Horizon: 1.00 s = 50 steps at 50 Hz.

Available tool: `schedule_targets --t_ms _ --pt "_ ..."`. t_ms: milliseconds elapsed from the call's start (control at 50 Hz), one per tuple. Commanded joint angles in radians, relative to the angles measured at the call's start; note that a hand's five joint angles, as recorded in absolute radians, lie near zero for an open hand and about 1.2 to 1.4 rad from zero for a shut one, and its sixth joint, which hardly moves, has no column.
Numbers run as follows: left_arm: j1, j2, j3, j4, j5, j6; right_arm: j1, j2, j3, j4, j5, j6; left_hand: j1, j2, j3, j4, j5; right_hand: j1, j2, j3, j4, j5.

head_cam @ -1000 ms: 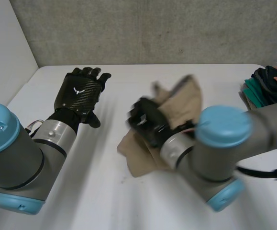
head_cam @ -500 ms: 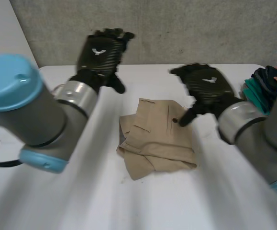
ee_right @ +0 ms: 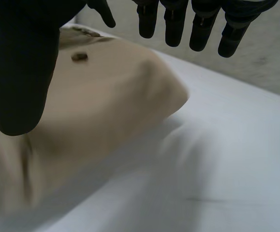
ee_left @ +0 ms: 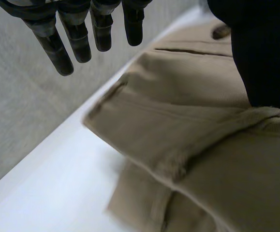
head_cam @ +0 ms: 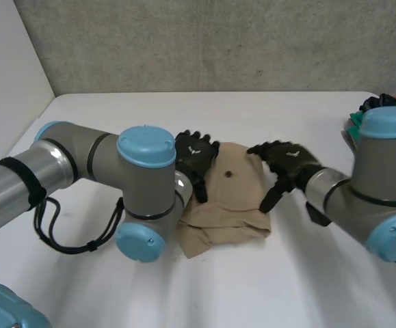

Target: Fold the laundry.

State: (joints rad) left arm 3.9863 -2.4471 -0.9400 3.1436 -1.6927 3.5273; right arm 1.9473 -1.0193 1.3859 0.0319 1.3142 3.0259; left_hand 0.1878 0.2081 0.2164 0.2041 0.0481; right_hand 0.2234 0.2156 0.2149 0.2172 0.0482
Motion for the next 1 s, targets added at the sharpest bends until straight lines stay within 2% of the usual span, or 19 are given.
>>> schedule_targets --t_ms 20,200,240,300,380,480,500,560,580,680,800,920,1000 --pt "0.008 0.03 -0.115 0.003 -0.031 0.134 0.052 0.134 -0.073 -0.001 0.026 -0.008 0.023 0.002 -0.006 0.006 -0.012 -0.049 -0.041 -0.04 -0.043 -0.048" --pt "0.017 0.031 -0.148 -0.005 -0.028 0.128 0.061 0.179 -0.099 0.0 0.12 -0.16 0.02 0.0 -0.009 0.004 -0.015 -0.049 -0.041 -0.04 -0.043 -0.048" --pt "0.014 0.043 -0.152 -0.004 -0.025 0.122 0.07 0.147 -0.097 -0.003 0.158 -0.18 0.02 0.0 -0.009 0.003 -0.015 -0.049 -0.041 -0.04 -0.043 -0.048" --pt "0.016 0.143 -0.16 -0.001 -0.024 0.085 0.07 0.066 -0.088 -0.013 0.203 -0.19 0.017 -0.003 -0.012 0.001 -0.018 -0.049 -0.041 -0.04 -0.043 -0.048" --pt "0.02 0.273 -0.195 0.004 0.001 0.015 0.074 -0.039 -0.05 -0.044 0.224 -0.19 0.017 -0.003 -0.012 0.001 -0.018 -0.049 -0.041 -0.04 -0.043 -0.048" --pt "0.036 0.407 -0.262 0.006 0.161 -0.066 0.102 -0.136 0.059 -0.122 0.226 -0.205 0.014 -0.006 -0.015 -0.002 -0.021 -0.049 -0.041 -0.04 -0.043 -0.048" --pt "0.051 0.456 -0.291 0.006 0.235 -0.088 0.113 -0.151 0.079 -0.136 0.227 -0.211 0.014 -0.006 -0.015 -0.002 -0.021 -0.049 -0.041 -0.04 -0.043 -0.048" --pt "0.083 0.523 -0.342 0.004 0.349 -0.126 0.16 -0.202 0.172 -0.188 0.226 -0.232 0.014 -0.006 -0.015 -0.002 -0.021 -0.049 -0.041 -0.04 -0.043 -0.048" --pt "0.1 0.554 -0.364 0.004 0.413 -0.155 0.171 -0.209 0.197 -0.202 0.224 -0.236 0.014 -0.006 -0.015 -0.002 -0.021 -0.049 -0.041 -0.04 -0.043 -0.048" --pt "0.149 0.612 -0.405 -0.001 0.563 -0.267 0.223 -0.22 0.343 -0.322 0.223 -0.242 0.02 -0.001 -0.009 0.003 -0.015 -0.049 -0.041 -0.04 -0.043 -0.048" --pt "0.186 0.637 -0.416 0.006 0.602 -0.35 0.289 -0.183 0.458 -0.501 0.229 -0.245 0.023 0.002 -0.006 0.006 -0.012 -0.049 -0.041 -0.04 -0.043 -0.048" --pt "0.186 0.639 -0.416 0.016 0.601 -0.36 0.312 -0.043 0.438 -0.609 0.249 -0.292 0.026 0.005 -0.003 0.009 -0.009 -0.049 -0.041 -0.04 -0.043 -0.048" --pt "0.186 0.637 -0.418 0.018 0.599 -0.361 0.312 0.002 0.401 -0.659 0.282 -0.343 0.026 0.005 -0.003 0.009 -0.009 -0.049 -0.041 -0.04 -0.043 -0.048"
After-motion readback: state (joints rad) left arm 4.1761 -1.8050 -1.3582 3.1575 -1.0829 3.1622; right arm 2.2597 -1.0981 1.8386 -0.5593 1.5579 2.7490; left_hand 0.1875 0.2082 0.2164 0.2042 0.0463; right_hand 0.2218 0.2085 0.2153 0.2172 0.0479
